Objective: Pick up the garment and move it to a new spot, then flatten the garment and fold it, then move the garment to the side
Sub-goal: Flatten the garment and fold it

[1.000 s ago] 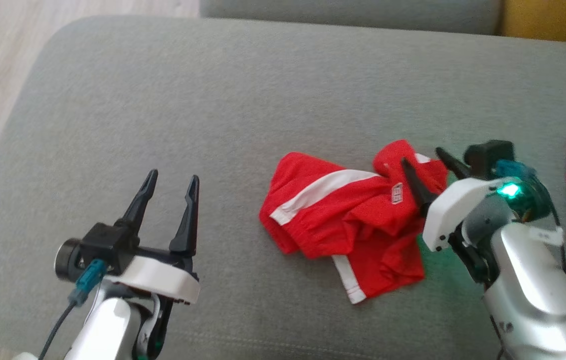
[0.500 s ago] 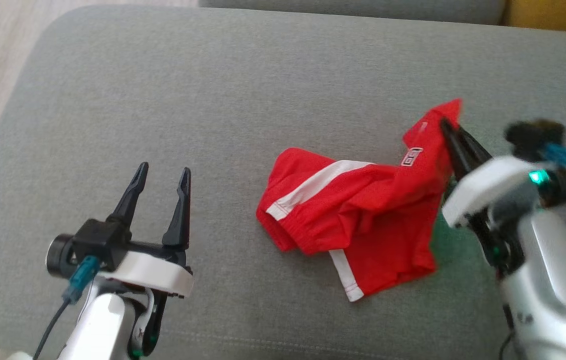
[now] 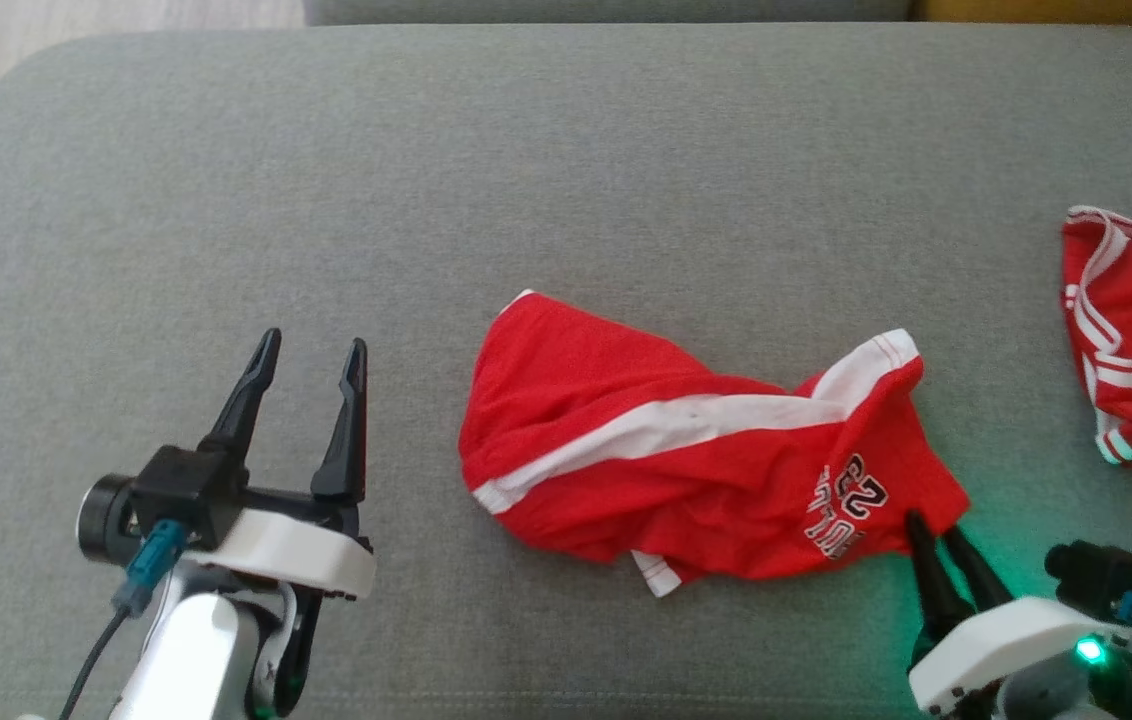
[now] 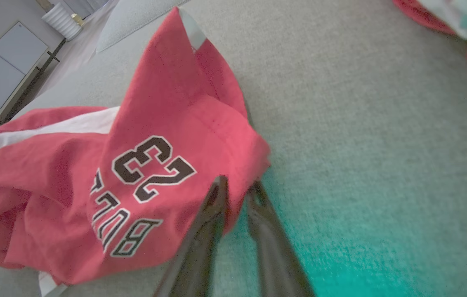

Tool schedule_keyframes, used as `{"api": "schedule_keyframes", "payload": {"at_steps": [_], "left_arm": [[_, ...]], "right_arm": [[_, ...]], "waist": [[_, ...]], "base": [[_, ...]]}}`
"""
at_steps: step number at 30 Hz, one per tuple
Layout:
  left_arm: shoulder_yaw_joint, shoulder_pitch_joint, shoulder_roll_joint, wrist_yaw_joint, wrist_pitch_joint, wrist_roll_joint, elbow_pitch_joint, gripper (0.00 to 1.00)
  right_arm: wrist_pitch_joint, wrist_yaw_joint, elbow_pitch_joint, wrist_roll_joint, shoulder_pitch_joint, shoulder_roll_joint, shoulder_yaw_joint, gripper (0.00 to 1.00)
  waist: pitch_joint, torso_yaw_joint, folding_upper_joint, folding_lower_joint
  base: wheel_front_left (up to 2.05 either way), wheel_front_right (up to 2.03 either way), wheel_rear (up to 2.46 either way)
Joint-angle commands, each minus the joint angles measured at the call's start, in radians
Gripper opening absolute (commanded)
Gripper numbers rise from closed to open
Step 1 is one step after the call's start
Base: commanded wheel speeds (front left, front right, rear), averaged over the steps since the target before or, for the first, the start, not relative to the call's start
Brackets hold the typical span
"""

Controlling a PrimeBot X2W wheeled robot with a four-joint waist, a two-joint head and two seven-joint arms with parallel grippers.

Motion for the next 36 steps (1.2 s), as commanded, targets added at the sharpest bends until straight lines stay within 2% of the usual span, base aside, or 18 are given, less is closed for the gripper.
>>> {"api": "schedule_keyframes", "payload": {"at_steps": [1,6,15,19,25,36], "left_arm": [[0.044,-0.018,0.020,-0.001,-0.008,0.012,-0.035,1.00],[0.048,-0.009,0.022,0.002,-0.008,0.013,-0.029,1.00],[0.059,0.021,0.017,0.023,-0.008,0.017,-0.043,1.00],[0.058,0.045,0.016,0.030,-0.008,0.017,-0.049,1.00],[0.042,0.083,0.022,0.033,-0.003,0.018,-0.055,1.00],[0.032,0.098,0.028,0.036,0.004,0.011,-0.063,1.00]], "right_arm": [[-0.016,0.007,-0.026,0.002,-0.018,-0.004,0.021,1.00],[-0.058,0.007,-0.070,-0.041,-0.027,-0.004,0.000,1.00],[-0.118,0.007,-0.384,-0.229,-0.045,-0.004,-0.034,1.00],[-0.111,0.007,-0.468,-0.293,-0.039,-0.004,-0.022,1.00],[-0.061,0.007,-0.473,-0.298,0.020,-0.004,0.022,1.00],[-0.059,0.007,-0.466,-0.274,0.042,-0.004,0.016,1.00]], "waist": [[-0.001,-0.009,0.0000,0.0000],[-0.016,-0.027,0.0000,0.0000],[-0.060,-0.041,0.0000,0.0000],[-0.085,-0.045,0.0000,0.0000],[-0.112,-0.048,0.0000,0.0000],[-0.124,-0.046,0.0000,0.0000]], "base": [[0.00,0.00,0.00],[0.00,0.00,0.00],[0.00,0.00,0.00],[0.00,0.00,0.00],[0.00,0.00,0.00],[0.00,0.00,0.00]]}}
